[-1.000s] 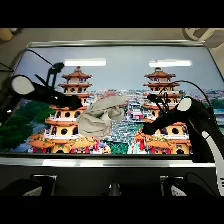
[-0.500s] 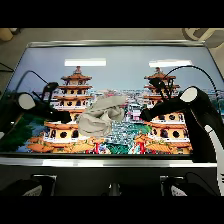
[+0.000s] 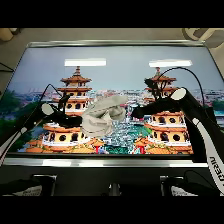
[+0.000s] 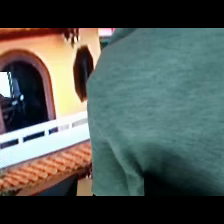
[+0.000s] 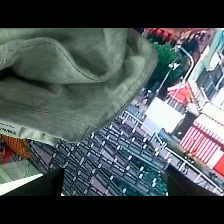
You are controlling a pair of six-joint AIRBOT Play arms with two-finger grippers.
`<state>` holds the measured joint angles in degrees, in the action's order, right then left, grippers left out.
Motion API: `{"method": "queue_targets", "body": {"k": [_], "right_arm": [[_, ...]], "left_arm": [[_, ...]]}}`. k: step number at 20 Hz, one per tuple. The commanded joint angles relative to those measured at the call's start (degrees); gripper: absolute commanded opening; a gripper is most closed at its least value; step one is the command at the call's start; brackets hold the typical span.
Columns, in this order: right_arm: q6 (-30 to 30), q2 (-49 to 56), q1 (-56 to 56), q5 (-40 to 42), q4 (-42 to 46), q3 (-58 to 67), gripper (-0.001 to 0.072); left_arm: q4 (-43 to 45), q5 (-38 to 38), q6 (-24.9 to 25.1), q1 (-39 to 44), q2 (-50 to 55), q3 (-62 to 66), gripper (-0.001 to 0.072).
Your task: Fold the shirts.
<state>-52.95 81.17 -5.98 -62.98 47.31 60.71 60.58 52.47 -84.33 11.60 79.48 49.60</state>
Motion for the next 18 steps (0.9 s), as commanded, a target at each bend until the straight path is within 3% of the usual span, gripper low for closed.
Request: {"method": "queue_targets", "body": {"k": [1, 3, 6, 9, 10, 11, 13, 14, 18], "right_arm": [[0.11, 4.74, -3.28, 0.31, -4.42, 0.04, 0.0707], [0.13, 7.04, -5.73, 2.78, -7.63, 0.04, 0.0707], [0.07, 8.55, -7.45, 9.35, -10.82, 0.04, 0.0705], [-1.46, 10.34, -7.52, 10.64, -14.05, 0.04, 0.0699], [-1.95, 11.1, -7.52, 10.49, -14.86, 0.04, 0.0649], [-2.16, 11.82, -7.52, 10.45, -15.5, 0.04, 0.0518], [-2.82, 12.35, -7.5, 10.54, -15.65, 0.04, 0.0105], [-2.78, 12.26, -7.5, 10.38, -15.78, 0.07, 0.003], [3.43, 7.34, -7.21, 8.44, -12.66, 0.92, 0.0028]], "left_arm": [[-1.33, -4.68, 1.68, -0.02, 1.42, -0.22, 0.0319], [-1.31, -5.03, 1.73, -0.02, 1.42, -0.22, 0.0039], [-1.31, -4.98, 2.97, 0.02, 1.09, -0.22, 0.0025], [-1.29, -4.94, 5.6, 0.04, -0.15, -0.2, 0.0024], [-1.29, -4.98, 5.99, 0.04, -0.79, -0.2, 0.0023], [-1.29, -4.98, 6.01, 0.02, -1.49, -0.2, 0.0023], [-1.29, -5.01, 7.21, 0.04, -3.06, -0.2, 0.0023], [-1.27, -5.01, 7.72, 0.02, -3.96, -0.2, 0.0023], [-1.05, -5.68, 8.13, -0.02, -9.6, -0.04, 0.0021]]}}
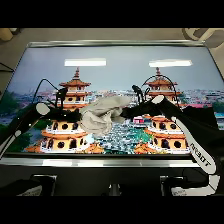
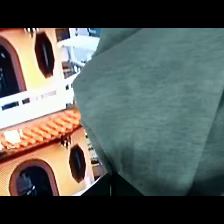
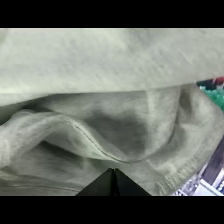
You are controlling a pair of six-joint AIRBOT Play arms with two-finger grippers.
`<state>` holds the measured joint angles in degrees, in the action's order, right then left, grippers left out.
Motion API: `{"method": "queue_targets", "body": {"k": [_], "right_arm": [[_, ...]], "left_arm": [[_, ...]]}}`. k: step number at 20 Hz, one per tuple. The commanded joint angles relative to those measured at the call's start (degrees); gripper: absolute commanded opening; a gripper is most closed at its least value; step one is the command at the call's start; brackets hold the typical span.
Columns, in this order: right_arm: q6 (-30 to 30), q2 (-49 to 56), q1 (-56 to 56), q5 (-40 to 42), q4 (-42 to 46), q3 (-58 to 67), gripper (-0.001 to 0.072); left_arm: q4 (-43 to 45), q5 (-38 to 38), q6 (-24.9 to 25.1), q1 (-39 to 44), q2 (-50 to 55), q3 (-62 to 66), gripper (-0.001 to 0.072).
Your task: Fold the shirts.
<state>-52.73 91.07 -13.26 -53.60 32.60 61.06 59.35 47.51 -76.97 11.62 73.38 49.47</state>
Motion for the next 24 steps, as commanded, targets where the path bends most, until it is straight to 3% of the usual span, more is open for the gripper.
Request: {"method": "queue_targets", "body": {"k": [1, 2, 3, 5, 6, 9, 10, 12, 13, 14, 15, 19, 22, 24], "right_arm": [[1.77, -4.72, 0.07, -0.92, 5.42, 0.92, 0.0033], [-1.36, -6.56, 0.07, -0.9, 9.68, 1.03, 0.0276], [-5.31, -7.8, 0.07, -1.01, 15.26, 1.03, 0.0705], [-15.28, -7.04, 0.04, -4.24, 24.61, 0.94, 0.069], [-17.29, -5.42, -0.22, -5.01, 25.07, 0.94, 0.068], [-15.76, 1.27, -2.25, -3.15, 13.81, 0.96, 0.0652], [-14.71, 2.84, -3.1, -1.64, 9.64, 0.96, 0.06], [-15.21, 4.61, -5.18, 1.44, 6.56, 0.96, 0.0597], [-15.65, 4.92, -6.05, 2.95, 6.54, 0.96, 0.0487], [-15.63, 4.85, -6.38, 3.17, 6.47, 1.14, 0.0172], [-14.67, 4.46, -6.25, 2.58, 5.55, 1.38, 0.0029], [-3.61, -4.48, -3.26, -4.31, 11.15, 8.37, 0.0027], [5.01, -18.29, -0.48, -8.59, 17.9, 21.42, 0.0028], [7.39, -27.36, -0.35, -6.21, 22.1, 30.27, 0.0028]], "left_arm": [[0.2, -1.09, 0.74, -0.04, -4.96, 0.09, 0.0022], [0.22, -1.09, 0.72, -0.11, -5.86, 0.09, 0.0021], [0.17, -1.05, 0.7, -0.11, -6.14, 0.09, 0.0022], [0.13, -1.09, 0.5, 0.2, -5.92, 0.07, 0.0022], [0.11, -1.16, 0.5, 0.46, -5.95, 0.07, 0.0022], [0.15, -1.09, 0.5, 1.38, -5.97, 0.07, 0.0022], [0.13, -1.09, 0.5, 1.64, -5.99, 0.07, 0.0022], [0.11, -1.09, 0.5, 1.68, -5.99, 0.07, 0.0022], [0.13, -1.09, 0.52, 1.68, -5.99, 0.07, 0.0022], [0.15, -1.09, 0.52, 1.66, -6.01, 0.07, 0.0022], [0.17, -1.09, 0.55, 1.66, -6.12, 0.09, 0.0022], [2.86, -1.03, 0.74, 1.64, -10.14, 3.45, 0.002], [5.4, -1.05, 0.66, 1.62, -18.86, 14.53, 0.002], [5.38, -1.16, 0.46, 1.68, -24.9, 24.87, 0.002]]}}
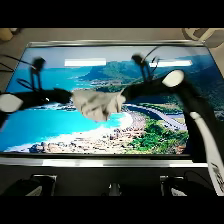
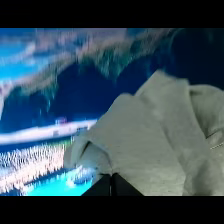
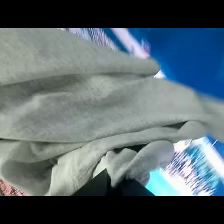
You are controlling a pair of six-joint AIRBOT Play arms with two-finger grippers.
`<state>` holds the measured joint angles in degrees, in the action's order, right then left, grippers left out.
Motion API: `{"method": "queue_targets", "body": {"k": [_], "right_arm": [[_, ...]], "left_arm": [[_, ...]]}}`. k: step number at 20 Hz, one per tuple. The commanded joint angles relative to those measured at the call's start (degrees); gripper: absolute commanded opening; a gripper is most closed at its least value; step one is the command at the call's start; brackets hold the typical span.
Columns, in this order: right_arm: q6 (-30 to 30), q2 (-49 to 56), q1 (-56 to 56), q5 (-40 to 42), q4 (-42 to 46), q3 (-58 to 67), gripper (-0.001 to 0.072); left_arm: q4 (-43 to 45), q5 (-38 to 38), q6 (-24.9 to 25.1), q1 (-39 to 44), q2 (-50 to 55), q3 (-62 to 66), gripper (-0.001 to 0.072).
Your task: Fold the shirts.
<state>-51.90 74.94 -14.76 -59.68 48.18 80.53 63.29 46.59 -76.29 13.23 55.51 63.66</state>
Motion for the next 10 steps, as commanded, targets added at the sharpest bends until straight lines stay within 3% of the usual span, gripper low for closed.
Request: {"method": "queue_targets", "body": {"k": [1, 3, 6, 8, 10], "right_arm": [[6.54, -15.74, 1.14, 2.47, 8.81, 14.29, 0.0029], [5.2, -23.63, 1.16, 7.96, 11.96, 17.2, 0.0029], [-4.74, -31.36, 1.14, 10.45, 23.63, 17.18, 0.0029], [-12.98, -32.68, 1.14, 4.28, 33.16, 17.18, 0.0029], [-15.52, -31.21, 1.14, -6.14, 36.35, 17.18, 0.0029]], "left_arm": [[1.46, -0.79, -0.22, 0.04, -9.73, 16.15, 0.002], [1.46, -2.99, -0.26, 0.04, -14.19, 23.5, 0.0019], [6.1, -4.17, -3.54, 0.02, -18.73, 26.21, 0.0019], [14.03, 1.88, -10.4, 0.02, -18.97, 26.05, 0.002], [15.58, 7.61, -12.46, 0.09, -17.88, 23.23, 0.002]]}}
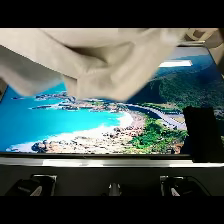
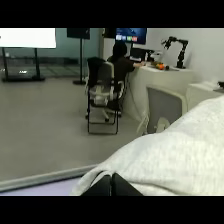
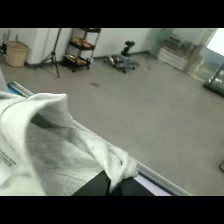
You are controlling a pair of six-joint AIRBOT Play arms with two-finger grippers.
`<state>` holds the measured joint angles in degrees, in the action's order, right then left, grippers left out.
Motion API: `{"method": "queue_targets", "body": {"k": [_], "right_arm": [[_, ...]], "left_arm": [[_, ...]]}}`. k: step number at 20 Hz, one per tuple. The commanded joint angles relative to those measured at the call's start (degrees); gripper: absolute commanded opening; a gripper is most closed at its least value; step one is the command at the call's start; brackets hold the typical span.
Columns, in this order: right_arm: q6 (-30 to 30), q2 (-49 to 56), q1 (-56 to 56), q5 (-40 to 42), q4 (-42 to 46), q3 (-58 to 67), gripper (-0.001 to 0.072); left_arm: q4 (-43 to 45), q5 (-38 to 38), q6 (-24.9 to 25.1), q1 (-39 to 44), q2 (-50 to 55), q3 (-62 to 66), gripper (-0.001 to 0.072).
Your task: Fold the shirts.
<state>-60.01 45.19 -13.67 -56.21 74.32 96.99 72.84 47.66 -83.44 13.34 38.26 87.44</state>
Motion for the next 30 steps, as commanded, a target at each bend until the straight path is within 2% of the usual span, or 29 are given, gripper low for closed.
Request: {"method": "queue_targets", "body": {"k": [1, 3, 5, 7, 10, 13, 14, 15, 16, 17, 18, 20, 22, 23, 25, 30], "right_arm": [[-7.52, 0.57, 0.04, -16.41, 10.16, 0.59, 0.0029], [-7.76, 6.23, 0.04, -29.88, 9.88, -0.7, 0.003], [-6.88, 12.94, 0.04, -35.52, 8.92, -5.49, 0.003], [-4.2, 19.93, 0.04, -31.85, 8.17, -12.09, 0.003], [-4.96, 32.74, 0.07, -18.51, 7.54, -18.56, 0.003], [-5.4, 43.34, 0.04, -9.03, 1.53, -18.53, 0.003], [-5.4, 45.09, 0.07, -6.86, -1.14, -18.53, 0.003], [-5.38, 45.68, 0.07, -5.42, -2.8, -18.53, 0.0038], [-5.38, 45.57, 0.07, -4.87, -3.45, -18.14, 0.0198], [-5.14, 45.27, 0.33, -6.54, -2.86, -16.7, 0.0507], [-3.28, 44.87, 1.09, -10.01, -2.71, -14.8, 0.0588], [1.29, 43.52, 5.66, -18.43, -2.64, -11.56, 0.0621], [2.43, 42.69, 13.05, -28.2, -2.71, -11.63, 0.0605], [2.43, 42.56, 16.61, -32.94, -2.73, -13.22, 0.0553], [3.48, 40.96, 20.74, -37.03, -2.8, -20.79, 0.0543], [6.36, 31.32, 20.28, -29.03, -6.86, -43.12, 0.0566]], "left_arm": [[5.22, 8.33, -5.29, -0.04, 0.0, -3.72, 0.002], [3.52, 9.92, -5.29, -0.02, 1.18, -12.41, 0.0021], [0.68, 8.66, -5.25, -0.02, 2.82, -23.85, 0.0022], [-3.37, 3.58, -5.05, -0.02, 5.62, -35.41, 0.0022], [-9.99, -5.88, -5.07, -0.02, 12.85, -46.8, 0.0023], [-16.2, -8.02, -5.05, -0.04, 21.97, -47.52, 0.0026], [-17.88, -7.19, -4.79, -0.04, 23.98, -46.21, 0.0077], [-17.66, -5.14, -3.48, -0.22, 25.11, -44.0, 0.0308], [-16.61, -2.29, -1.44, -1.03, 25.44, -41.42, 0.0599], [-13.38, 2.62, -0.37, -2.84, 25.38, -37.88, 0.0685], [-8.35, 8.76, -0.35, -5.03, 25.24, -33.99, 0.0685], [3.5, 21.27, -0.55, -10.58, 24.79, -27.19, 0.0682], [9.79, 30.86, -0.52, -16.57, 23.47, -26.05, 0.0681], [9.77, 33.88, -0.52, -19.56, 22.49, -28.13, 0.068], [8.48, 33.66, -0.22, -23.04, 19.8, -36.94, 0.0681], [4.72, 25.33, 4.22, -23.37, 18.47, -56.11, 0.0685]]}}
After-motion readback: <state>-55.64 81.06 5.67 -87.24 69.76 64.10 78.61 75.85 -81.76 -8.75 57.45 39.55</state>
